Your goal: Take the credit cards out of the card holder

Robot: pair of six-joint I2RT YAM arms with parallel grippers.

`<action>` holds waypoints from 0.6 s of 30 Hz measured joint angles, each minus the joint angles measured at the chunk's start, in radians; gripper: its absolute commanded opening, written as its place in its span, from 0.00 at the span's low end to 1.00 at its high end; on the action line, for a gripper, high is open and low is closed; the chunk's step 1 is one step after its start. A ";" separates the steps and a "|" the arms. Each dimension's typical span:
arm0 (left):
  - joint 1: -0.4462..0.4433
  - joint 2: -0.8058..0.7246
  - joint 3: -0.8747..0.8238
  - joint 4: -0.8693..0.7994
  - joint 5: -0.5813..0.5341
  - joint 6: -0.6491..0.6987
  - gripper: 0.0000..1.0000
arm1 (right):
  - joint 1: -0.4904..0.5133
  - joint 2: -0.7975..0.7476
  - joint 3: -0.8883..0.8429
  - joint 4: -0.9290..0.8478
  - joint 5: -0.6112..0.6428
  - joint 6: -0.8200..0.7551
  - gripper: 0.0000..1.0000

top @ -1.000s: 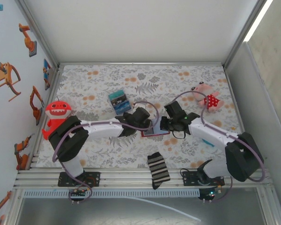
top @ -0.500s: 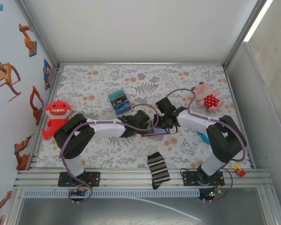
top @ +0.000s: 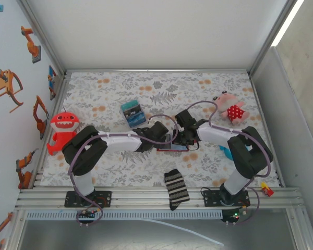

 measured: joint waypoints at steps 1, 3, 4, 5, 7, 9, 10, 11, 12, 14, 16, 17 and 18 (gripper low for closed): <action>0.000 0.000 0.000 -0.002 0.000 0.000 0.97 | -0.006 -0.012 -0.010 0.000 0.000 -0.003 0.03; 0.000 0.000 0.000 -0.005 -0.004 -0.003 0.97 | -0.016 -0.034 -0.027 -0.004 0.000 -0.006 0.03; 0.000 0.000 0.000 -0.008 -0.006 -0.004 0.97 | -0.022 -0.044 -0.037 -0.005 0.000 -0.007 0.03; 0.001 0.000 0.000 -0.009 -0.007 -0.005 0.97 | -0.026 -0.053 -0.045 -0.006 0.000 -0.007 0.03; 0.001 0.000 0.000 -0.012 -0.010 -0.008 0.97 | -0.035 -0.073 -0.065 -0.008 0.000 -0.010 0.03; 0.001 0.000 0.000 -0.013 -0.011 -0.012 0.97 | -0.041 -0.089 -0.081 -0.008 0.000 -0.010 0.03; 0.001 0.000 0.000 -0.014 -0.011 -0.014 0.97 | -0.043 -0.096 -0.089 -0.007 0.000 -0.010 0.03; 0.001 0.000 0.000 -0.015 -0.011 -0.015 0.97 | -0.043 -0.099 -0.094 -0.007 0.000 -0.010 0.03; 0.001 0.000 0.000 -0.016 -0.011 -0.018 0.97 | -0.043 -0.101 -0.100 -0.007 0.000 -0.010 0.03; 0.001 0.000 0.000 -0.017 -0.011 -0.023 0.97 | -0.043 -0.101 -0.111 -0.006 -0.001 -0.010 0.03; 0.000 -0.001 0.000 -0.019 -0.011 -0.029 0.97 | -0.043 -0.101 -0.115 0.001 -0.003 -0.012 0.03; 0.000 -0.002 0.000 -0.021 -0.011 -0.031 0.97 | -0.043 -0.101 -0.116 0.001 -0.003 -0.014 0.03; 0.000 -0.003 0.000 -0.024 -0.011 -0.035 0.97 | -0.043 -0.101 -0.117 0.003 -0.003 -0.020 0.03</action>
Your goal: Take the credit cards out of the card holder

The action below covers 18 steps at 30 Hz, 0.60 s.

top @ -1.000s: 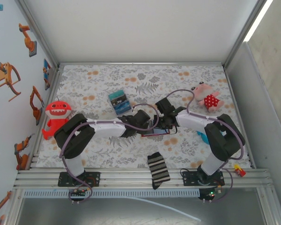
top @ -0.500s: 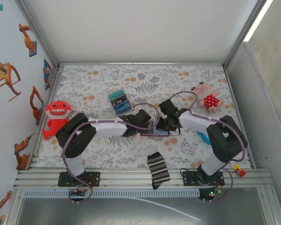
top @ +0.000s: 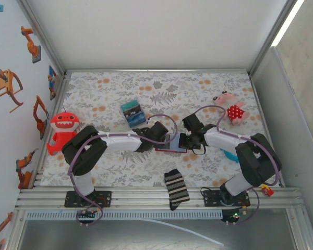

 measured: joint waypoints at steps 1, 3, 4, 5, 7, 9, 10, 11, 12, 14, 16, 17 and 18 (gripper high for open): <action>0.000 -0.003 -0.003 -0.002 0.000 -0.004 0.97 | 0.000 0.000 -0.001 0.002 0.000 -0.007 0.03; -0.003 -0.012 -0.012 -0.008 0.000 -0.015 0.97 | 0.000 0.000 -0.002 0.006 0.000 -0.023 0.03; -0.006 -0.018 -0.018 -0.014 0.000 -0.020 0.97 | 0.000 0.000 -0.002 0.009 0.000 -0.035 0.03; -0.008 -0.025 -0.024 -0.019 0.001 -0.024 0.97 | 0.000 0.000 -0.002 0.011 0.000 -0.044 0.03; -0.016 -0.039 -0.036 -0.029 0.001 -0.034 0.97 | 0.000 0.000 -0.002 0.012 0.000 -0.066 0.03; -0.022 -0.051 -0.048 -0.043 0.000 -0.043 0.97 | 0.000 0.000 -0.002 0.012 -0.001 -0.083 0.03; -0.024 -0.056 -0.053 -0.053 -0.001 -0.047 0.97 | 0.000 0.000 -0.002 0.011 -0.001 -0.091 0.03; -0.026 -0.058 -0.057 -0.062 -0.002 -0.049 0.97 | 0.000 0.000 -0.001 0.011 -0.001 -0.096 0.03; -0.026 -0.060 -0.060 -0.072 -0.004 -0.052 0.97 | 0.000 0.000 -0.001 0.011 -0.001 -0.099 0.03; -0.026 -0.061 -0.063 -0.080 -0.006 -0.057 0.97 | 0.000 0.000 0.000 0.010 -0.002 -0.101 0.04; -0.026 -0.066 -0.063 -0.086 -0.012 -0.057 0.97 | 0.000 -0.001 0.000 0.009 -0.005 -0.104 0.05; -0.026 -0.070 -0.063 -0.089 -0.016 -0.057 0.97 | 0.000 -0.003 0.000 0.007 -0.005 -0.105 0.05; -0.026 -0.077 -0.063 -0.091 -0.022 -0.056 0.97 | 0.000 -0.008 0.000 0.000 -0.005 -0.105 0.06</action>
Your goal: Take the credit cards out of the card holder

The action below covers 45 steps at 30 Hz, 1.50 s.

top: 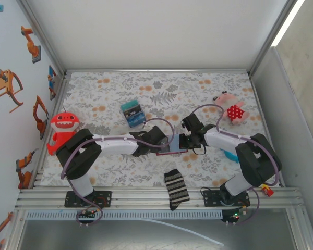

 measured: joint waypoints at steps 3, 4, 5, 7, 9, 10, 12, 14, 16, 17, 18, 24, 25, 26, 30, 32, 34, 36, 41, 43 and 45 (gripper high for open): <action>0.000 -0.032 0.000 -0.005 -0.011 0.001 0.97 | -0.002 -0.041 0.002 -0.032 0.002 -0.002 0.08; 0.000 -0.046 0.000 -0.006 -0.012 0.001 0.97 | -0.002 -0.056 0.003 -0.040 0.003 -0.002 0.09; 0.000 -0.061 0.000 -0.006 -0.012 0.002 0.97 | -0.003 -0.078 0.006 -0.049 0.005 -0.002 0.09; 0.003 -0.094 0.000 -0.005 -0.011 0.004 0.97 | -0.003 -0.113 0.014 -0.062 0.005 0.002 0.09; 0.009 -0.119 0.000 -0.002 0.000 0.011 0.97 | -0.003 -0.143 0.021 -0.064 0.003 0.007 0.10; 0.013 -0.126 0.000 0.001 0.004 0.014 0.97 | -0.003 -0.151 0.024 -0.064 0.000 0.011 0.10; 0.023 -0.134 0.000 0.003 0.024 0.024 0.97 | -0.003 -0.158 0.026 -0.060 -0.015 0.021 0.10; 0.032 -0.132 0.000 0.002 0.042 0.032 0.97 | -0.003 -0.155 0.026 -0.056 -0.032 0.039 0.12; 0.040 -0.131 0.000 0.002 0.060 0.039 0.97 | -0.004 -0.149 0.026 -0.041 -0.057 0.059 0.15; 0.043 -0.130 0.000 0.002 0.072 0.042 0.97 | -0.004 -0.144 0.026 -0.029 -0.072 0.069 0.16; 0.047 -0.128 0.000 0.002 0.080 0.044 0.97 | -0.004 -0.138 0.025 -0.014 -0.087 0.079 0.17; 0.061 -0.090 0.000 0.004 0.122 0.055 0.97 | -0.001 -0.082 0.017 0.080 -0.159 0.133 0.19; 0.061 -0.084 0.000 0.005 0.126 0.056 0.97 | 0.002 -0.071 0.017 0.089 -0.163 0.137 0.20; 0.061 -0.076 0.000 0.007 0.129 0.058 0.97 | 0.005 -0.060 0.017 0.096 -0.169 0.143 0.21; 0.061 -0.048 0.000 0.013 0.145 0.062 0.97 | 0.023 -0.020 0.017 0.113 -0.180 0.154 0.21; 0.061 -0.040 0.000 0.014 0.152 0.063 0.97 | 0.029 -0.003 0.017 0.118 -0.183 0.158 0.21; 0.061 -0.037 0.000 0.015 0.157 0.063 0.97 | 0.035 0.008 0.017 0.121 -0.183 0.162 0.21; 0.061 -0.034 0.000 0.017 0.159 0.064 0.97 | 0.043 0.017 0.017 0.128 -0.184 0.168 0.21; 0.061 -0.028 0.000 0.016 0.166 0.066 0.97 | 0.065 0.050 0.018 0.148 -0.195 0.175 0.21; 0.061 -0.027 0.000 0.016 0.166 0.066 0.97 | 0.070 0.067 0.018 0.151 -0.198 0.179 0.21; 0.061 -0.026 0.000 0.016 0.166 0.066 0.97 | 0.071 0.077 0.018 0.150 -0.198 0.180 0.21</action>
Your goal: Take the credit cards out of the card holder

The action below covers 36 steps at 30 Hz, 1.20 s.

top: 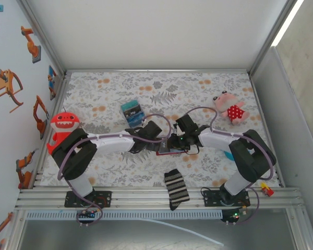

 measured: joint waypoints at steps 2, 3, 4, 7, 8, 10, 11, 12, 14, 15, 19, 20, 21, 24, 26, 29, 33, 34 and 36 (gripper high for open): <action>0.000 0.003 0.000 0.000 0.000 0.000 0.97 | 0.000 0.004 0.000 0.000 0.000 0.001 0.21; -0.001 0.006 0.000 -0.002 0.000 0.000 0.97 | 0.000 0.005 0.000 0.001 0.000 0.003 0.21; -0.002 0.009 0.000 -0.004 0.000 0.000 0.97 | 0.000 0.006 0.000 0.001 0.000 0.003 0.21; -0.002 0.014 0.000 -0.011 0.000 0.000 0.97 | 0.000 0.011 0.000 0.005 0.000 0.006 0.21; -0.002 0.015 0.000 -0.014 -0.001 0.001 0.97 | 0.000 0.013 0.000 0.007 -0.001 0.007 0.21; -0.002 0.016 0.000 -0.019 -0.001 0.003 0.97 | 0.000 0.020 0.000 0.015 -0.003 0.007 0.21; -0.002 0.016 0.000 -0.022 -0.002 0.004 0.97 | 0.000 0.024 0.000 0.019 -0.005 0.007 0.21; -0.002 0.017 0.000 -0.024 -0.002 0.004 0.97 | 0.000 0.027 0.000 0.024 -0.006 0.008 0.21; -0.002 0.021 0.000 -0.028 -0.002 0.006 0.97 | 0.000 0.030 0.000 0.031 -0.008 0.008 0.21; -0.002 0.023 0.000 -0.029 -0.002 0.007 0.97 | 0.000 0.031 0.000 0.034 -0.010 0.011 0.21; -0.005 0.025 0.002 -0.034 -0.013 0.008 0.97 | 0.000 0.040 0.000 0.052 -0.021 0.018 0.21; -0.007 0.027 0.005 -0.039 -0.017 0.008 0.97 | 0.000 0.042 -0.001 0.056 -0.026 0.019 0.21; -0.009 0.029 0.008 -0.042 -0.021 0.009 0.97 | 0.000 0.042 -0.002 0.059 -0.029 0.019 0.20; -0.014 0.037 0.021 -0.057 -0.032 0.013 0.97 | 0.000 0.043 -0.005 0.069 -0.034 0.023 0.18; -0.018 0.042 0.030 -0.068 -0.042 0.016 0.97 | 0.000 0.043 -0.006 0.072 -0.035 0.026 0.17; -0.023 0.045 0.036 -0.077 -0.053 0.018 0.97 | 0.000 0.042 -0.009 0.077 -0.037 0.026 0.16; -0.023 0.046 0.038 -0.080 -0.055 0.019 0.97 | 0.000 0.034 -0.013 0.079 -0.040 0.025 0.14; -0.023 0.046 0.038 -0.081 -0.055 0.019 0.97 | 0.000 0.030 -0.015 0.079 -0.042 0.026 0.13; -0.023 0.046 0.038 -0.081 -0.055 0.019 0.97 | 0.000 0.025 -0.019 0.080 -0.049 0.026 0.13</action>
